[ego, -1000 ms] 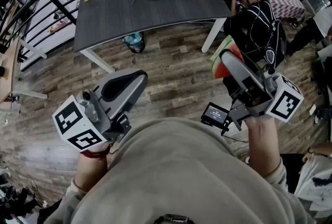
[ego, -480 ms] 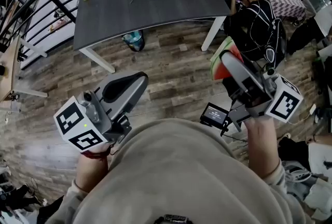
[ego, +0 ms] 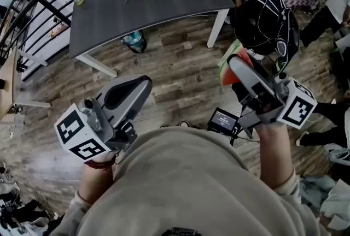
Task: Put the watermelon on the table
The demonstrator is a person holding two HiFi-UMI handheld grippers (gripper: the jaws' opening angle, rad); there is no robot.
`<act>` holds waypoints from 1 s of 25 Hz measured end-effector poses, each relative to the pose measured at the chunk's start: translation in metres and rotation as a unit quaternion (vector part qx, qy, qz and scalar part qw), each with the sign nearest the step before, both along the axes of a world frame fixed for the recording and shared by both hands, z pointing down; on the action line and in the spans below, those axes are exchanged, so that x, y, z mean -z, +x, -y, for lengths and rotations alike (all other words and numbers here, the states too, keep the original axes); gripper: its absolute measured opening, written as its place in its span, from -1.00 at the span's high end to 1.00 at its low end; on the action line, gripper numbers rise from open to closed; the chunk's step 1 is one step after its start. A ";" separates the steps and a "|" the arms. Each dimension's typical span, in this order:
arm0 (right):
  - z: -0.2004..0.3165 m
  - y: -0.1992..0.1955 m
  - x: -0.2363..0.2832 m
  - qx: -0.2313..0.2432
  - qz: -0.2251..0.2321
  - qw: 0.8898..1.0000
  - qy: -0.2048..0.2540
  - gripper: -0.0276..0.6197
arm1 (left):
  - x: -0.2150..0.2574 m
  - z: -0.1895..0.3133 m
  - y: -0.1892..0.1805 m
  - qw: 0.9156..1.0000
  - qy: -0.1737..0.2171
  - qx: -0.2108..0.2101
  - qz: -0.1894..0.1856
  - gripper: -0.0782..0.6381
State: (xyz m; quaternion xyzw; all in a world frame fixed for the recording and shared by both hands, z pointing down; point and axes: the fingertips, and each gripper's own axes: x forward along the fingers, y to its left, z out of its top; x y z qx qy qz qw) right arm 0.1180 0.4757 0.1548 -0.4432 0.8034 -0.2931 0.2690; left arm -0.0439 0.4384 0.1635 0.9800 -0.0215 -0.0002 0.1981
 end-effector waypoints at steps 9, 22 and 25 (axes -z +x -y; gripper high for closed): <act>-0.012 0.046 -0.023 -0.046 0.009 0.999 -0.016 0.28 | -0.019 0.005 0.030 0.999 -0.022 -0.027 0.010 0.76; 0.013 0.059 -0.011 -0.100 0.012 0.995 0.016 0.28 | -0.031 0.053 0.048 0.997 -0.014 -0.073 -0.005 0.76; 0.020 0.058 -0.009 -0.108 0.007 0.994 0.024 0.28 | -0.033 0.064 0.048 0.996 -0.009 -0.085 -0.009 0.76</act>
